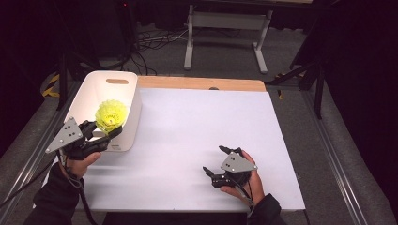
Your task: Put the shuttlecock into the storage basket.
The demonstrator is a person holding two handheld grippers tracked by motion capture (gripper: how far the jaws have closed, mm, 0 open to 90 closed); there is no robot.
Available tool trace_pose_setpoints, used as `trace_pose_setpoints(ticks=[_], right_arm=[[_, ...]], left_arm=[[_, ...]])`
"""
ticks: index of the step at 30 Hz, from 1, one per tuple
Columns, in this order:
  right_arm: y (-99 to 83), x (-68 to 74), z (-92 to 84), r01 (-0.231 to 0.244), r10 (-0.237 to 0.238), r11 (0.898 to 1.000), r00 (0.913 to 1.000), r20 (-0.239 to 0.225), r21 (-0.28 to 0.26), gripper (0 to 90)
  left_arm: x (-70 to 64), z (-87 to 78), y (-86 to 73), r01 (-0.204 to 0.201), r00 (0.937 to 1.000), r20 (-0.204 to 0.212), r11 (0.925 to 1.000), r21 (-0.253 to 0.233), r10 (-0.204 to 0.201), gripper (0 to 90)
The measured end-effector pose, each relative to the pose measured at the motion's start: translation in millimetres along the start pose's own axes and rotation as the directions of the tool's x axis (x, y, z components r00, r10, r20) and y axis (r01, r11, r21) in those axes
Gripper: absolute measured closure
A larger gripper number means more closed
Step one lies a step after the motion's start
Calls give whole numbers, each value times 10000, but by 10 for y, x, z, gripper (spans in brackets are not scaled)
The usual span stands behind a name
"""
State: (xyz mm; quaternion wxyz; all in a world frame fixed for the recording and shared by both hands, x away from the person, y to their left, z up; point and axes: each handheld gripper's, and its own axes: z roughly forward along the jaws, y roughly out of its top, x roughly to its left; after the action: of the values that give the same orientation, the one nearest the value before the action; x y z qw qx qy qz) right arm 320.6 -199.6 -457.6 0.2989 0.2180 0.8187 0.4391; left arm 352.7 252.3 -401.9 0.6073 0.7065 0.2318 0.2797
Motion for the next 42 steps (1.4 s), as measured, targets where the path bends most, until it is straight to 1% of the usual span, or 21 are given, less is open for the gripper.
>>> trace_pose_setpoints(ticks=[4, 8, 10, 11, 15, 17, 20, 21, 23, 24, 25, 26, 28, 29, 32, 35, 37, 40, 42], right_arm=[[-4, -3, 3, -9, 9, 10000, 10000, -8, 2, 146], [-5, -11, 5, -29, 29, 10000, 10000, 8, -41, 146], [-3, -13, 12, -16, 16, 10000, 10000, 0, -26, 146], [-3, -16, 17, -27, 27, 10000, 10000, 3, -14, 146], [-5, -29, 24, -32, 32, 10000, 10000, 20, -17, 148], [-10, -37, 28, -55, 55, 10000, 10000, 16, -6, 148], [-22, -51, 38, -155, 155, 9999, 9999, 8, 43, 149], [-25, -54, 42, -230, 230, 9997, 9997, -20, 46, 149], [-25, -49, 46, -226, 226, 9997, 9997, -41, 80, 150], [-25, -49, 46, -226, 226, 9997, 9997, -41, 80, 150], [-25, -47, 48, -226, 227, 9997, 9997, -96, 84, 152], [-28, -47, 49, -258, 259, 9996, 9995, -152, 88, 153], [-30, -48, 50, -251, 252, 9996, 9996, -151, 109, 153], [-33, -48, 49, -263, 265, 9996, 9995, -156, 137, 153], [-37, -59, 51, -289, 291, 9995, 9994, -201, 139, 153], [-39, -65, 55, -309, 313, 9994, 9993, -211, 172, 153], [-40, -68, 59, -340, 344, 9992, 9991, -242, 197, 154], [-42, -67, 61, -329, 334, 9992, 9991, -255, 225, 154], [-44, -68, 60, -348, 354, 9991, 9990, -256, 226, 154]], left_arm=[[12, -16, 8, 19, 10000, -69, 10000, -9, -19, 538], [27, -39, 19, 110, 9998, -154, 9998, -144, -112, 539], [52, -62, 27, 80, 9998, -193, 9999, -93, -81, 539], [64, -67, 31, 180, 9996, -209, 9997, -173, -183, 539], [83, -74, 50, 160, 9996, -243, 9998, -128, -163, 538], [105, -69, 60, 269, 9994, -225, 9995, -149, -273, 538], [111, -61, 73, 334, 9991, -264, 9994, -110, -336, 538], [118, -60, 84, 295, 9992, -282, 9995, -67, -297, 538], [139, -50, 106, 576, 9981, -206, 9983, -105, -578, 537], [139, -50, 106, 576, 9981, -206, 9983, -105, -578, 537], [164, -48, 116, 701, 9975, -119, 9975, -73, -702, 537], [175, -43, 125, 728, 9972, -173, 9973, 0, -728, 537], [208, -36, 172, 699, 9973, -239, 9970, 331, -692, 537], [221, -31, 198, 653, 9976, -260, 9971, 401, -643, 536], [263, -17, 296, 626, 9977, -282, 9970, 456, -613, 533], [289, -7, 340, 579, 9980, -265, 9969, 535, -566, 533], [315, 19, 371, 644, 9978, -204, 9964, 559, -633, 534], [341, 64, 395, 618, 9979, -252, 9955, 722, -601, 535], [363, 103, 408, 509, 9984, -290, 9948, 879, -486, 537]])
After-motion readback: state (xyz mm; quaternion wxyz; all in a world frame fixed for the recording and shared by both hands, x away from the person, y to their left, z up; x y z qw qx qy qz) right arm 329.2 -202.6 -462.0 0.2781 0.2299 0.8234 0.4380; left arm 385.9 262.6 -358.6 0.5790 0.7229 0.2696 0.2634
